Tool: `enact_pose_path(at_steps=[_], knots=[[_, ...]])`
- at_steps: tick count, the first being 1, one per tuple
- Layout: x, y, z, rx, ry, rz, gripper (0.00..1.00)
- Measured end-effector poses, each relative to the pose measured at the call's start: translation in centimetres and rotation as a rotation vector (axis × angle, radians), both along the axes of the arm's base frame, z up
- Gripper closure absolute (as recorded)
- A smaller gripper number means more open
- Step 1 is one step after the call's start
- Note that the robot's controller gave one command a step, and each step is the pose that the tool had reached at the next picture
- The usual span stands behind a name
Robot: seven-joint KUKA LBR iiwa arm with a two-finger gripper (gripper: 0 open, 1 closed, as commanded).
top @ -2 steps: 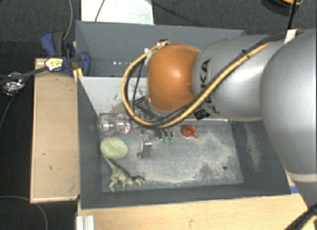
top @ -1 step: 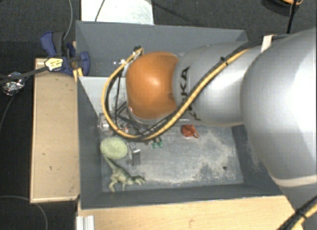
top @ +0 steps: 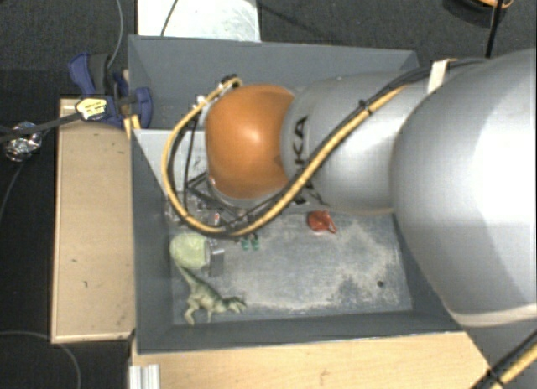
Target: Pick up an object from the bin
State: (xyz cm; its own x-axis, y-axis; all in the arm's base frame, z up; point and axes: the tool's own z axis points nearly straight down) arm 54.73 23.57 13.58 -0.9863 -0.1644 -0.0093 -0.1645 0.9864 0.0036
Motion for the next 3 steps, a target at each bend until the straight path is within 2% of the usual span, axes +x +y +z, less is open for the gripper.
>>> enact_pose_path(at_steps=[1, 2, 3], knots=[[-0.1, 1.0, -4.0, 0.000, 0.003, -0.161, 0.00], [0.2, 1.1, -6.3, 0.003, -0.002, -0.055, 1.00], [0.2, 1.1, -6.3, 0.003, -0.002, -0.055, 1.00]])
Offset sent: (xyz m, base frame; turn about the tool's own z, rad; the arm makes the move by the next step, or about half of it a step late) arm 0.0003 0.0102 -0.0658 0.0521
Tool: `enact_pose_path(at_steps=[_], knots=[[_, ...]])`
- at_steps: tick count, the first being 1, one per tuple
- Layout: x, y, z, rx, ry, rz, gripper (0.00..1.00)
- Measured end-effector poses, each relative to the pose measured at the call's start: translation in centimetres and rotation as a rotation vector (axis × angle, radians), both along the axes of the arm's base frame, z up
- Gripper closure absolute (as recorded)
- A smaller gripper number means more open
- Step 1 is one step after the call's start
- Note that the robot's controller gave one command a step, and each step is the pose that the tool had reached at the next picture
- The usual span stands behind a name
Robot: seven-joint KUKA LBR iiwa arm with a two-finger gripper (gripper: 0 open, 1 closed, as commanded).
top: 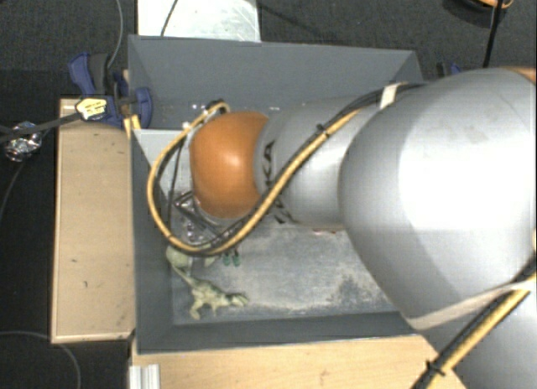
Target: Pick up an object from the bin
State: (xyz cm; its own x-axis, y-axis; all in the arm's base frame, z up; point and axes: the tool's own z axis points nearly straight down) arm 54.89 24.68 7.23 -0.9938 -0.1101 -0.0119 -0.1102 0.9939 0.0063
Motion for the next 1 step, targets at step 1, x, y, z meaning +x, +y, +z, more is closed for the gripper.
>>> enact_pose_path(at_steps=[1], knots=[[-0.11, -0.04, 0.40, -0.001, 0.003, -0.001, 1.00]])
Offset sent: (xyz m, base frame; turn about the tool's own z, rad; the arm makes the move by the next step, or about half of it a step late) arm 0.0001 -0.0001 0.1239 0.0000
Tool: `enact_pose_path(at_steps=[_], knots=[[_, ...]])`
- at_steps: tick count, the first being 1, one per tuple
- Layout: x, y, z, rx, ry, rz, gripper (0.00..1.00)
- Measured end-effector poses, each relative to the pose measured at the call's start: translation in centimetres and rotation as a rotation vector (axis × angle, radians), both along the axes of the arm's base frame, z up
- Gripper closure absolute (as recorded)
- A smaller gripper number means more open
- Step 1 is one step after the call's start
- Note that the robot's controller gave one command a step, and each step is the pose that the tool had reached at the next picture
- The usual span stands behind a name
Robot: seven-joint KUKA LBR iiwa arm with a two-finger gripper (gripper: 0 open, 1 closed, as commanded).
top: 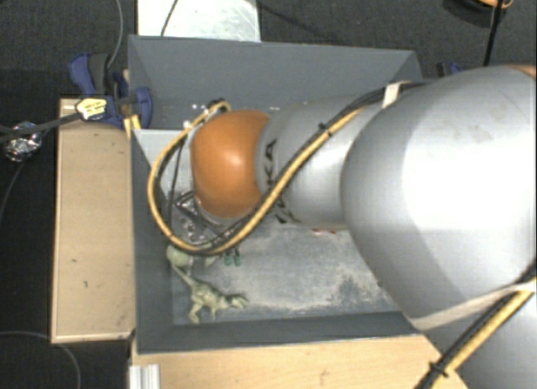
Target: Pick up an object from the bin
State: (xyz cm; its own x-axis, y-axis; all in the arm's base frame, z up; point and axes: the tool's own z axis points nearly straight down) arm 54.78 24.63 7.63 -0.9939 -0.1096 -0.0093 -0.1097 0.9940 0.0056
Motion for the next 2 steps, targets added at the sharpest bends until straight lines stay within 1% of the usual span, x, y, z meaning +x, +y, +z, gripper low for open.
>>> enact_pose_path(at_steps=[1, 2], knots=[[-0.2, -0.1, 1.8, -0.003, 0.006, -0.001, 1.00], [-0.1, -0.1, 4.3, -0.002, 0.003, -0.001, 1.00]])
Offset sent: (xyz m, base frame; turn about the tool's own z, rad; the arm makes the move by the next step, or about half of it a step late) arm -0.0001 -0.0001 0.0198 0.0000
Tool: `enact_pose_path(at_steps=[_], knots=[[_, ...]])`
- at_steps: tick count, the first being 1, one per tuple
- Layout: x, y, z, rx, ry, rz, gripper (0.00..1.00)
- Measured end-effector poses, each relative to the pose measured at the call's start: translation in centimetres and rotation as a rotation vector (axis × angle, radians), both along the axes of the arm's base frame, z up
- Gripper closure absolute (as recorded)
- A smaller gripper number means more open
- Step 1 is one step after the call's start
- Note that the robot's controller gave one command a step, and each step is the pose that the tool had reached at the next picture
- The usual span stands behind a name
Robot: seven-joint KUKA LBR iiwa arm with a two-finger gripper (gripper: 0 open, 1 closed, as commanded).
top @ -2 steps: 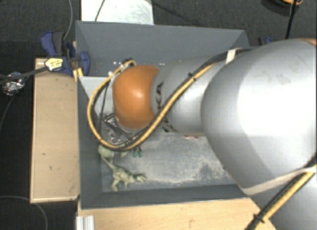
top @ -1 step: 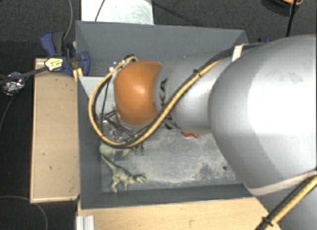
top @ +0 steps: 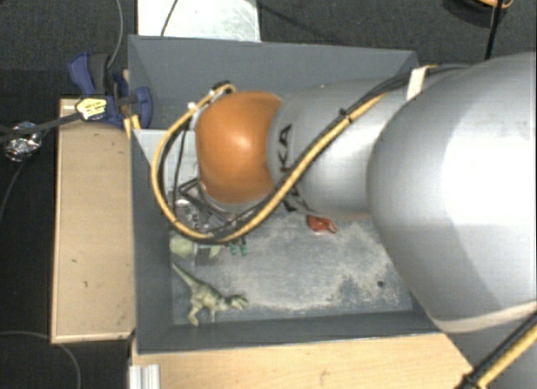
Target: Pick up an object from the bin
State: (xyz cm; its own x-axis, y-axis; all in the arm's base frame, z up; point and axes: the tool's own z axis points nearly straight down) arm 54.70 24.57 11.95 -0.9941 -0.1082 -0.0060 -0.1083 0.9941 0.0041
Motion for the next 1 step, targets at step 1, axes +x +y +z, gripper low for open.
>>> enact_pose_path(at_steps=[1], knots=[[0.11, 0.05, 2.30, 0.002, -0.004, 0.000, 1.00]])
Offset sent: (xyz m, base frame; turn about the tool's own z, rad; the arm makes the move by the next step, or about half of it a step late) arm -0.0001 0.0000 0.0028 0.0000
